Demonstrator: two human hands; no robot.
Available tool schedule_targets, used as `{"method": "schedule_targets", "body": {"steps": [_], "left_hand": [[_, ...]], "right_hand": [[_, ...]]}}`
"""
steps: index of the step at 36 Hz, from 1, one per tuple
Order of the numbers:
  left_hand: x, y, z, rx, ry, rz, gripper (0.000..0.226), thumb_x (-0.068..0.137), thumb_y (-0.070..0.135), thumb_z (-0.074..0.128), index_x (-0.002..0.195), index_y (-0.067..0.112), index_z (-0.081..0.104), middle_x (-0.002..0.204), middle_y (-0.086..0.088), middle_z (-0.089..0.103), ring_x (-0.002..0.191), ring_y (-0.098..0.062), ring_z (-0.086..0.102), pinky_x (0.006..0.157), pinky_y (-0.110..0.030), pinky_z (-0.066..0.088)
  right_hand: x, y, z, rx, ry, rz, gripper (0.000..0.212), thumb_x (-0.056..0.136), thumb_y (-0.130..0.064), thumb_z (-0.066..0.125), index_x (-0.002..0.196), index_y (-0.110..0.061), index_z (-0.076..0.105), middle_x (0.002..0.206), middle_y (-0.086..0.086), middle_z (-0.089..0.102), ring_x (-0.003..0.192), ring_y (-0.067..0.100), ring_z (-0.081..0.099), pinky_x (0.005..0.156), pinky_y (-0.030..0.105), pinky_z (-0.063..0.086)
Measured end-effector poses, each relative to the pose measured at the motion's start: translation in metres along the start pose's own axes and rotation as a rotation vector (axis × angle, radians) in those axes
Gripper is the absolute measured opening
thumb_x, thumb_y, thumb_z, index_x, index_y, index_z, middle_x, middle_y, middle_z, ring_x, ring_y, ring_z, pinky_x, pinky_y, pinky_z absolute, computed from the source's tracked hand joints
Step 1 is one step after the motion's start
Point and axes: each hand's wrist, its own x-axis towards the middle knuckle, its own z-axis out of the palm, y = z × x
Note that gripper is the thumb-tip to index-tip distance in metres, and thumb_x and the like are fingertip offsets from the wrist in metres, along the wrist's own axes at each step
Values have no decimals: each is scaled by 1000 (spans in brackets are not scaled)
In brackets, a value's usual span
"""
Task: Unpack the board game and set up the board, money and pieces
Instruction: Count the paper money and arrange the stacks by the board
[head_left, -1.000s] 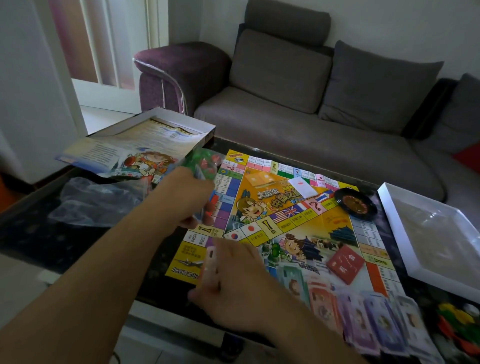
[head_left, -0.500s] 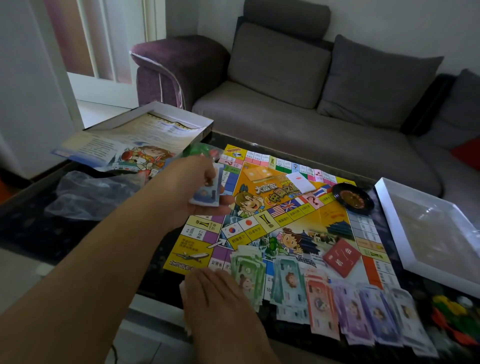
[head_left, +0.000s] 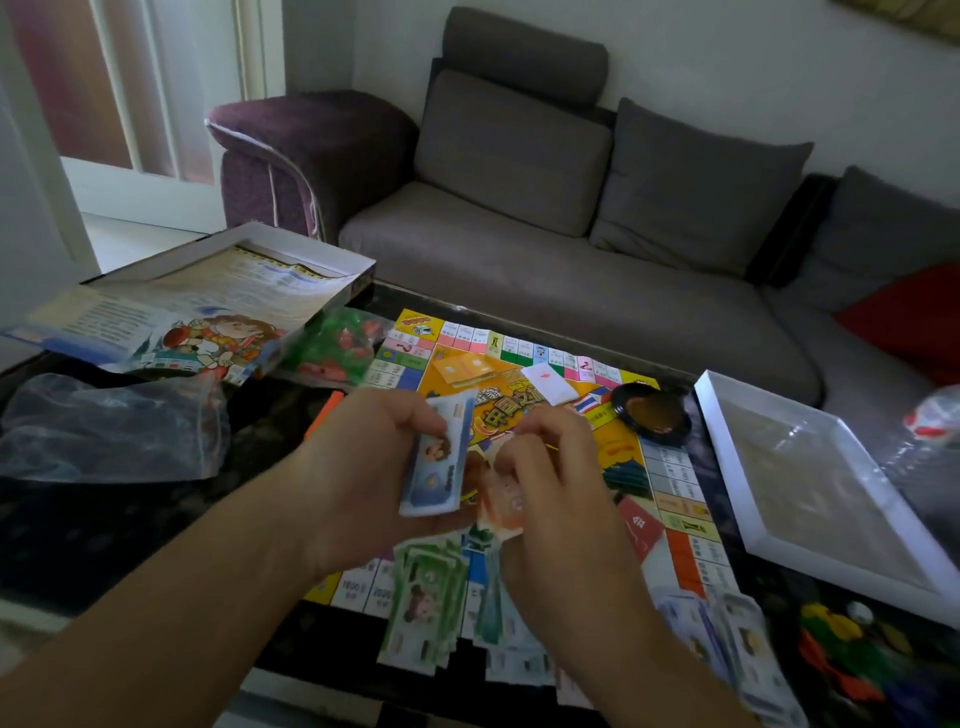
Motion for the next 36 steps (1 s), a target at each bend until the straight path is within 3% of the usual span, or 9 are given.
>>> {"method": "schedule_targets", "body": {"steps": [7,12,17,20,23,26,29,32,36], "left_hand": [[14,-26,27,-136,5,7,25,91,9,41,102,5,63,89,-17,65,70,-30,65,63,-36,59],[22,-35,34,-76,97,65,33,94,13,45,74,6,69,75,-12,51,62,-24,48,66,-37,38],[26,-39,47,-27,219,137,15,98,8,50,99,3,63,85,-12,61,63,-22,59,53,-31,54],[32,-37,48,23,308,172,22,100,4,54,120,-1,63,112,-17,67,84,-28,67,58,-32,63],[40,-37,42,177,398,244,23,101,3,56,122,1,65,102,-17,74,85,-26,74,65,-35,63],[38,-44,41,374,394,329,27,101,6,61,124,21,61,111,-10,74,95,-28,76,86,-49,63],[35,-50,43,462,361,390,43,101,7,62,130,34,48,109,2,76,94,-20,77,81,-42,62],[32,-52,43,506,358,379,38,96,2,66,124,27,61,108,4,78,99,-16,76,86,-39,61],[31,-48,42,339,300,294,19,90,5,70,93,21,80,96,-6,81,85,-25,79,78,-43,62]], "right_hand": [[-6,10,15,67,93,-58,50,77,9,70,122,-9,58,139,7,43,116,25,53,77,37,59],[-7,11,22,421,32,28,45,88,-2,63,129,-13,48,141,1,35,106,19,51,84,38,52],[-8,18,12,724,-47,64,67,76,6,65,129,-22,37,156,-4,26,145,12,36,110,35,44],[-9,24,-1,788,-75,96,67,75,-7,65,127,-36,35,160,-16,21,157,6,17,123,34,29],[-7,23,-11,881,7,320,56,80,-37,66,128,-46,39,144,-26,39,141,2,41,114,39,43],[-2,19,-17,913,-40,525,27,91,-58,63,112,-47,50,108,-20,60,102,4,63,91,42,58],[0,16,-19,828,-66,559,12,101,-43,63,102,-30,63,92,-5,67,82,15,64,72,35,58],[-3,18,-15,729,13,538,13,100,-24,67,88,-27,64,83,-9,63,71,9,58,58,19,48],[-3,21,-16,820,-56,555,11,101,-17,66,99,-27,72,88,-4,73,78,17,70,66,35,62]]}}
